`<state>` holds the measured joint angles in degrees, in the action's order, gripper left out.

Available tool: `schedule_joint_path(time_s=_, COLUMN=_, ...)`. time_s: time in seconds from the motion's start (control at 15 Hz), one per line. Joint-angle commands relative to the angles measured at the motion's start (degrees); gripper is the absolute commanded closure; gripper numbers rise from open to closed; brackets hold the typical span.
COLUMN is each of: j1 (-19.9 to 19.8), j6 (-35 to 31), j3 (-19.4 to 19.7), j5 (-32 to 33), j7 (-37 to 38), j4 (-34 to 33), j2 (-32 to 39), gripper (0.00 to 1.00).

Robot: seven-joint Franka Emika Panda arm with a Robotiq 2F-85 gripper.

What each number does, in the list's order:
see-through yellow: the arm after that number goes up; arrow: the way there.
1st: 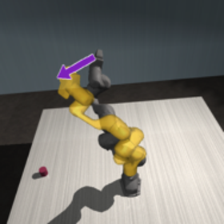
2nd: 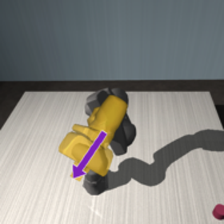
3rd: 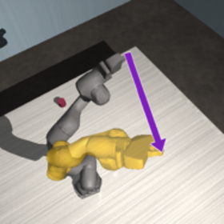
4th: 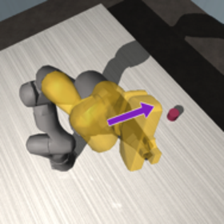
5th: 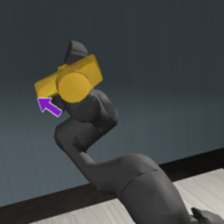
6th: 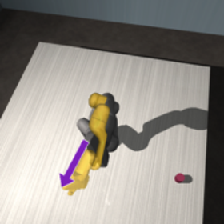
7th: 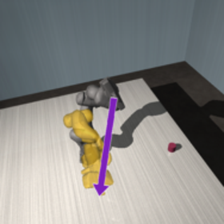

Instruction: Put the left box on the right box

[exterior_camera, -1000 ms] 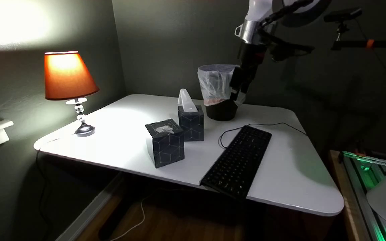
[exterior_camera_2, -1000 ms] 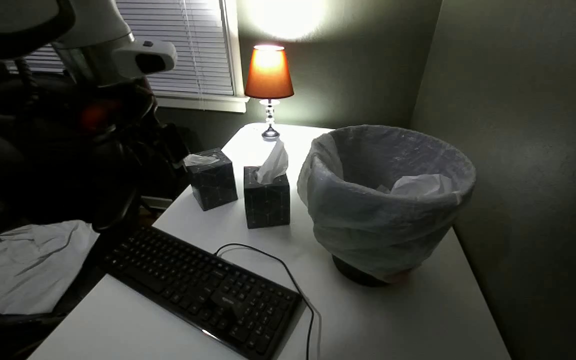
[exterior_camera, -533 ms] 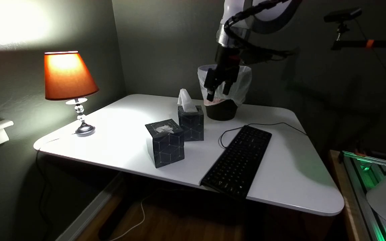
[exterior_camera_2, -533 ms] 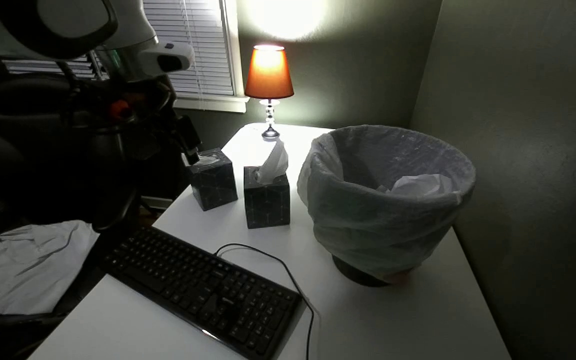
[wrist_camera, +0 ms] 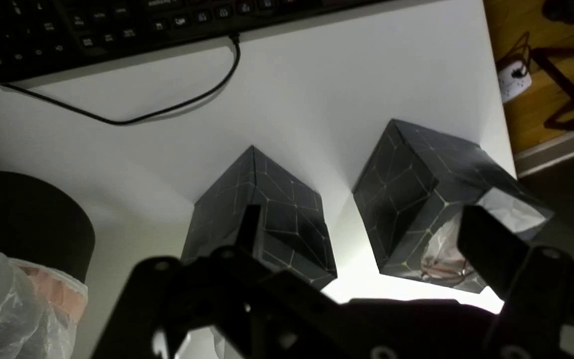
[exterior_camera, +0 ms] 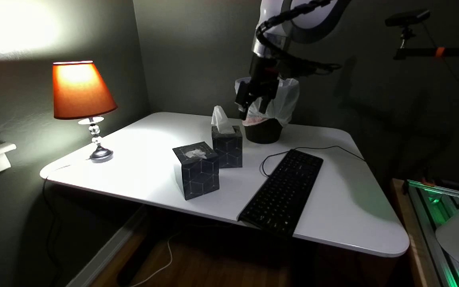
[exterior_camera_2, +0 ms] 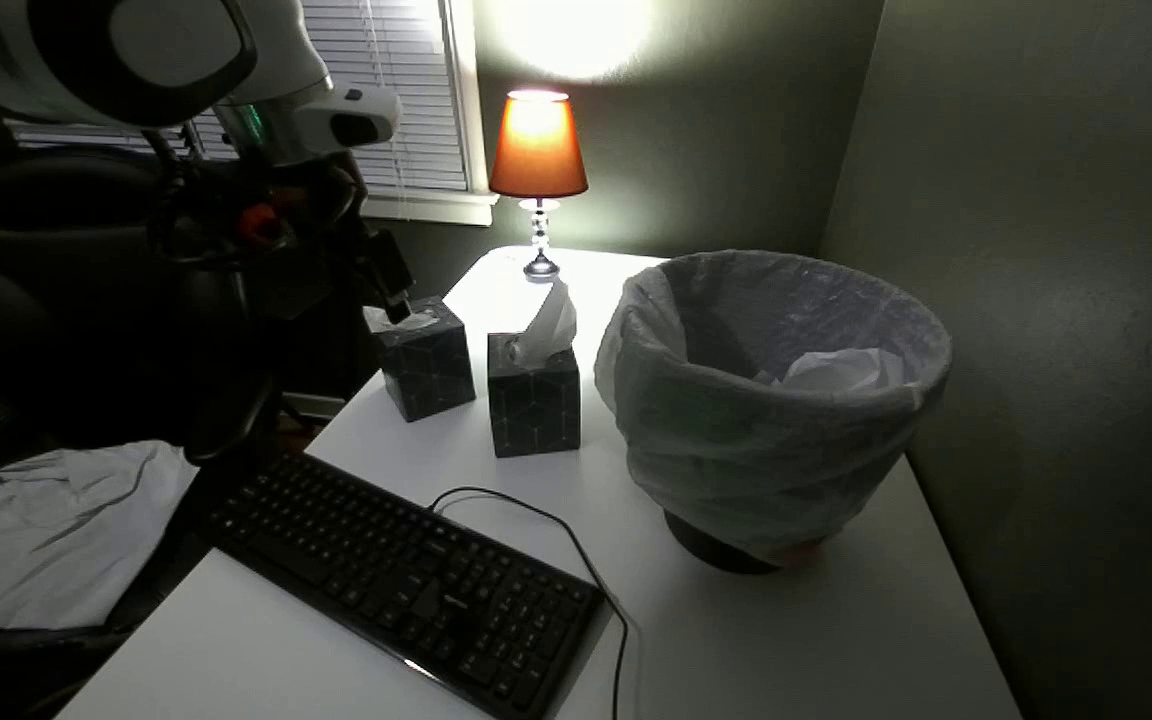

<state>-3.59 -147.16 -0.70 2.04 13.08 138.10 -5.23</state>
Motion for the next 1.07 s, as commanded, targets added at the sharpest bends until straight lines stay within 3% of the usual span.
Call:
schedule_joint_path(time_s=0.0, j1=0.8, j6=-8.7, j3=1.3, j5=-8.0, j7=1.1, j4=0.5, j2=1.9, gripper=0.00)
schedule_joint_path(time_s=0.2, j1=1.3, j6=-13.4, j3=1.1, j5=-12.4, j7=-0.4, j4=-1.1, j2=5.1, gripper=0.00)
schedule_joint_path(time_s=0.53, j1=2.3, j6=-11.7, j3=0.3, j5=-16.2, j7=-0.2, j4=-5.4, j2=10.8, gripper=0.00)
schedule_joint_path(time_s=1.0, j1=3.8, j6=-9.4, j3=1.8, j5=-10.0, j7=3.4, j4=-12.5, j2=19.6, gripper=0.00)
